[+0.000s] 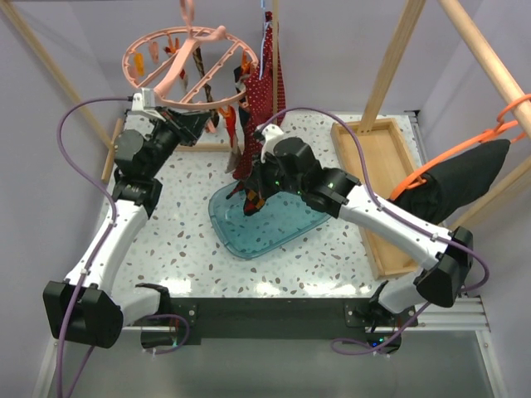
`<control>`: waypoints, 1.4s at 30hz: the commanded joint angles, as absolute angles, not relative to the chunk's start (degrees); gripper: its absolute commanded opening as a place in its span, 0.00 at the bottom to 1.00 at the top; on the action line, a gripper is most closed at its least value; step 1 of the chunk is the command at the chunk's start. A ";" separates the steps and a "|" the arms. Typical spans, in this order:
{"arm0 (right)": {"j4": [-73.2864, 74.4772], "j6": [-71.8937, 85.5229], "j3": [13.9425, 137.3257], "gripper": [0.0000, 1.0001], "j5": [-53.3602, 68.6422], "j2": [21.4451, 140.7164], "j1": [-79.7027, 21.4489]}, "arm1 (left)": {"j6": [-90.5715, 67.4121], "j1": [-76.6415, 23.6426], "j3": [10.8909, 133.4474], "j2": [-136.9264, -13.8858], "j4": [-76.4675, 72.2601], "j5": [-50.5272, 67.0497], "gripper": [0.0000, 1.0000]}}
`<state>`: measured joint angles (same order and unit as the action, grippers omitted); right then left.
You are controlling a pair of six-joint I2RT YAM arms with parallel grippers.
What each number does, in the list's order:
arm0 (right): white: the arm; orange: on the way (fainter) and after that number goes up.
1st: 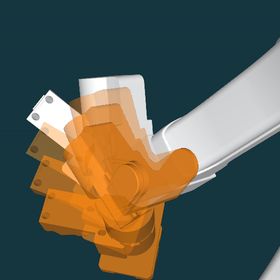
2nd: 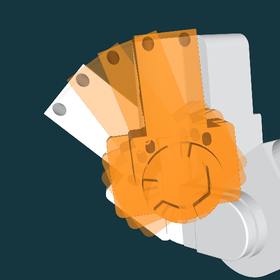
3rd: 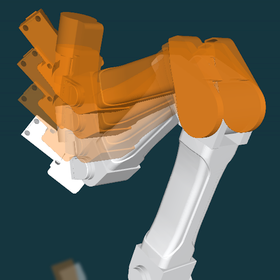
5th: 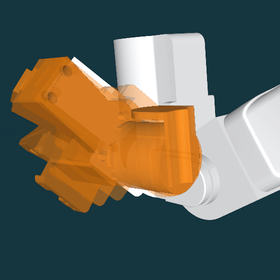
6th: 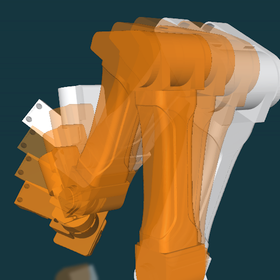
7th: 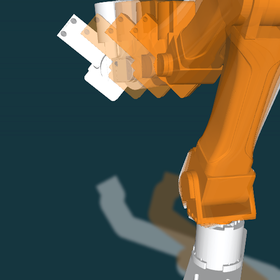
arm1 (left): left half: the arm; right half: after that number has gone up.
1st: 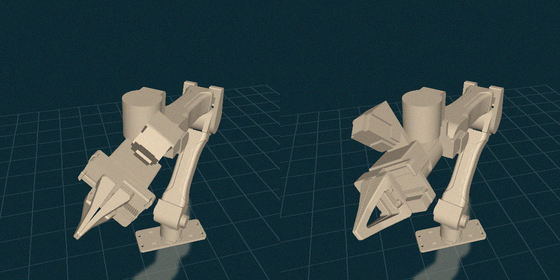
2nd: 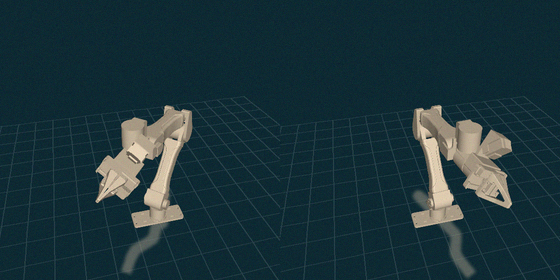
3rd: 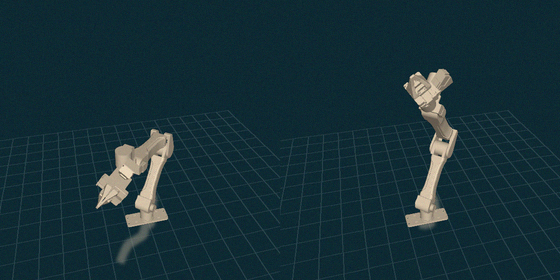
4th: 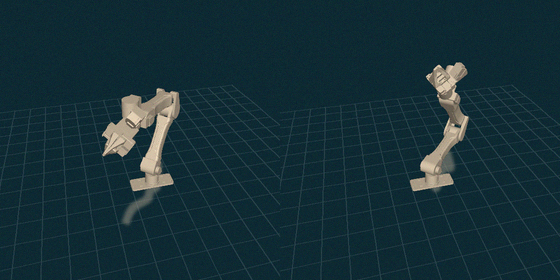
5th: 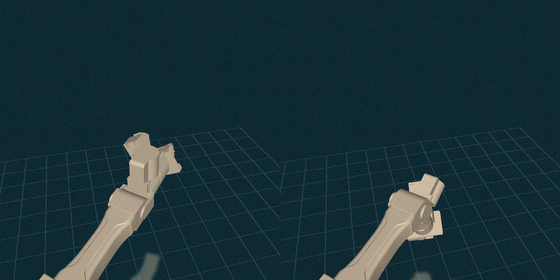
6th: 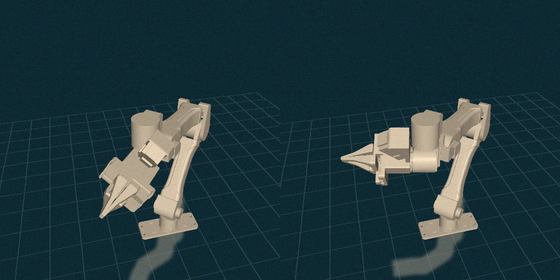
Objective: Remove the socks clipped to the hanger
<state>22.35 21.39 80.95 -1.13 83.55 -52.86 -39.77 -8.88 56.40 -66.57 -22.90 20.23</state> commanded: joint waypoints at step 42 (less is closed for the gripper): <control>-6.23 20.04 82.62 0.64 -7.73 93.77 -49.39 | -35.77 -12.30 65.74 -64.42 -15.38 24.17 0.00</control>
<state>2.44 18.76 83.07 -4.36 91.94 -49.45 -36.80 -11.38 62.59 -65.82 -14.41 22.79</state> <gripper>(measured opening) 0.643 0.172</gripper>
